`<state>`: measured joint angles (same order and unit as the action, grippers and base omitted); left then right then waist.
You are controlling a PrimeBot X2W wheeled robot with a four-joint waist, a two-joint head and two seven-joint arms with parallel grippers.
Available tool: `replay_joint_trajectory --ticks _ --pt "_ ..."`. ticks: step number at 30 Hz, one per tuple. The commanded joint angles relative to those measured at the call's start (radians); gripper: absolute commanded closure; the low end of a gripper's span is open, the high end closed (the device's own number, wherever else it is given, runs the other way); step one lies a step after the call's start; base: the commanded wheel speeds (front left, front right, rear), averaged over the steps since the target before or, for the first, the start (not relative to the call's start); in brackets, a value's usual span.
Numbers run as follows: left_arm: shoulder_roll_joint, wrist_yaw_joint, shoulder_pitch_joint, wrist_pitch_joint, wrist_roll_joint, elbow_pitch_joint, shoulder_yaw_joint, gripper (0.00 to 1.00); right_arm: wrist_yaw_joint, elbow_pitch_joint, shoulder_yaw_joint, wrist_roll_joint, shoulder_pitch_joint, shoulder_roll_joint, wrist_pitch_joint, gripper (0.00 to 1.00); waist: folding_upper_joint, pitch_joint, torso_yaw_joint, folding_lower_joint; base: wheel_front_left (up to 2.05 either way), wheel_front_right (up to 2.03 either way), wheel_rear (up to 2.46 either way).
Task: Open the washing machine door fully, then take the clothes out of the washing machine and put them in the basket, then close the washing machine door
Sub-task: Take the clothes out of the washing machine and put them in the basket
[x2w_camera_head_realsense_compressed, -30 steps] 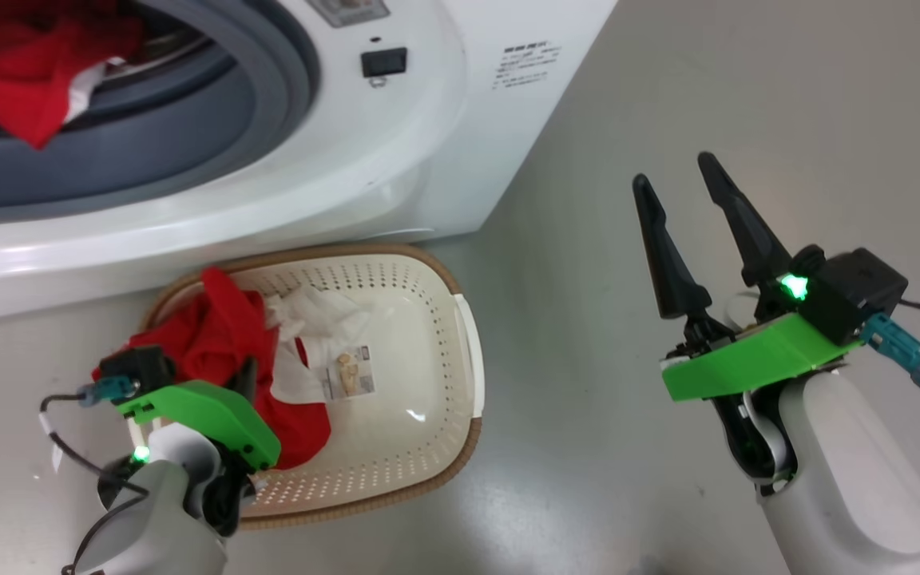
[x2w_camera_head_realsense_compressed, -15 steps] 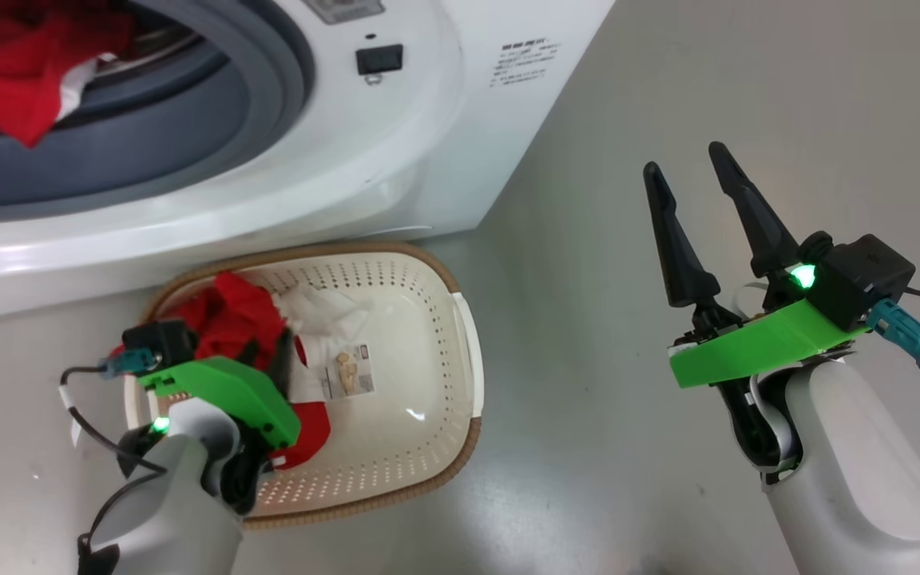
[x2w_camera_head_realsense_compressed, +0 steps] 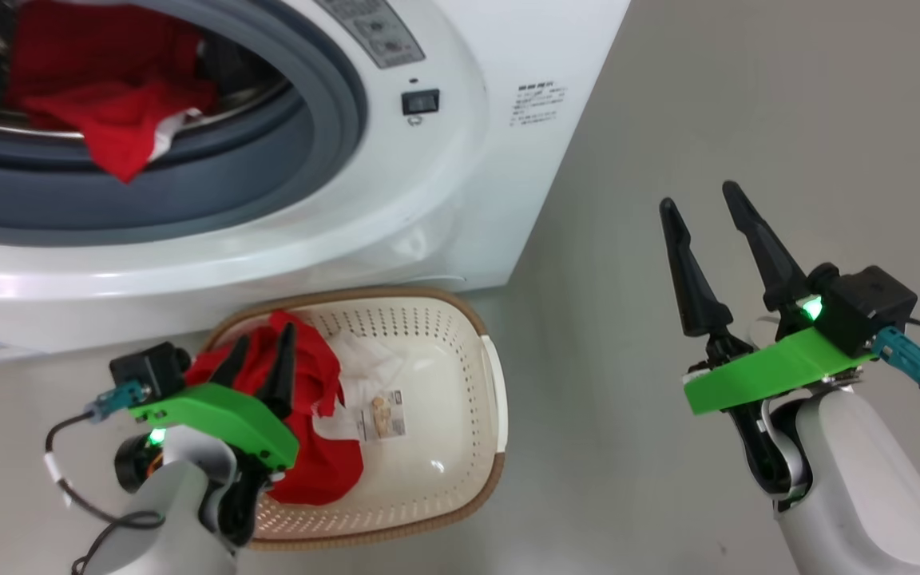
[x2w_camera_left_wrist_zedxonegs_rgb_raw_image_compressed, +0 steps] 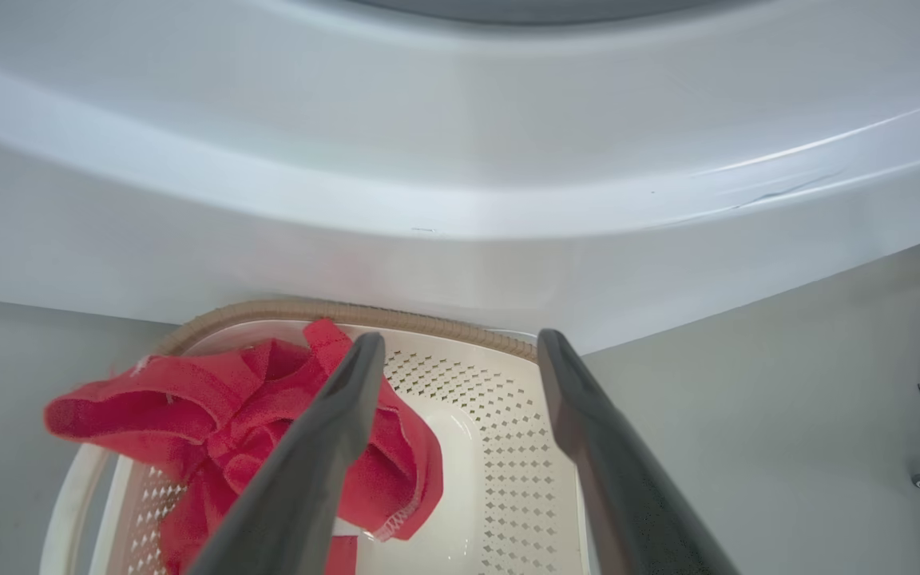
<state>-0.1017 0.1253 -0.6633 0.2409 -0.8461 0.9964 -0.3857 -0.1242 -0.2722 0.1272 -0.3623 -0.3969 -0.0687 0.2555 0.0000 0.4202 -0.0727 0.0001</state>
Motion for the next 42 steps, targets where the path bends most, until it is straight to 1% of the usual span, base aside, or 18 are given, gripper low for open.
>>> replay_joint_trajectory --ticks 1,3,7,10,11,15,18,23,28,35,42 --pt "-0.048 0.005 0.035 0.018 0.007 -0.036 0.018 0.00 -0.007 0.025 0.011 -0.005 0.025 0.000 0.006 0.00 0.0000 -0.053 0.028 -0.0001 0.00 0.00 0.00" --pt "-0.069 0.003 0.048 0.020 0.047 -0.073 0.030 0.00 -0.007 0.028 0.008 -0.007 0.038 0.002 0.006 0.00 0.0000 -0.075 0.036 -0.0001 0.00 0.00 0.00" --pt "-0.082 -0.033 0.113 0.020 0.151 -0.218 0.103 0.00 -0.007 0.041 0.002 -0.005 0.060 0.004 0.006 0.00 0.0000 -0.118 0.047 -0.0001 0.00 0.00 0.00" --pt "-0.074 -0.049 0.175 0.021 0.216 -0.330 0.166 0.00 -0.007 0.049 -0.002 0.000 0.073 0.005 0.006 0.00 0.0000 -0.146 0.053 -0.0001 0.00 0.00 0.00" --pt "-0.074 -0.049 0.175 0.021 0.216 -0.330 0.166 0.00 -0.007 0.049 -0.002 0.000 0.073 0.005 0.006 0.00 0.0000 -0.146 0.053 -0.0001 0.00 0.00 0.00" --pt "-0.055 -0.054 0.248 0.021 0.288 -0.461 0.248 0.00 -0.007 0.054 0.000 0.005 0.087 0.006 0.006 0.00 0.0000 -0.174 0.054 -0.0001 0.00 0.00 0.00" --pt "-0.035 -0.055 0.296 0.021 0.334 -0.533 0.293 0.00 -0.007 0.059 -0.006 0.011 0.099 0.006 0.006 0.00 0.0000 -0.195 0.054 -0.0001 0.00 0.00 0.00" --pt "-0.018 -0.056 0.352 0.021 0.393 -0.608 0.354 0.00 -0.007 0.063 -0.024 0.015 0.125 0.008 0.006 0.00 0.0000 -0.231 0.052 -0.0001 0.00 0.00 0.00" --pt "-0.010 -0.040 0.400 0.021 0.444 -0.676 0.402 0.00 -0.007 0.063 -0.037 0.010 0.146 0.011 0.006 0.00 0.0000 -0.260 0.043 -0.0001 0.00 0.00 0.00" --pt "0.012 -0.033 0.468 0.021 0.537 -0.780 0.454 0.00 -0.007 0.064 -0.068 0.018 0.184 0.013 0.006 0.00 0.0000 -0.291 0.037 -0.0001 0.00 0.00 0.00" --pt "0.033 -0.017 0.512 0.021 0.574 -0.806 0.482 0.00 -0.007 0.061 -0.075 0.022 0.211 0.011 0.006 0.00 0.0000 -0.301 0.040 -0.0001 0.00 0.00 0.00"
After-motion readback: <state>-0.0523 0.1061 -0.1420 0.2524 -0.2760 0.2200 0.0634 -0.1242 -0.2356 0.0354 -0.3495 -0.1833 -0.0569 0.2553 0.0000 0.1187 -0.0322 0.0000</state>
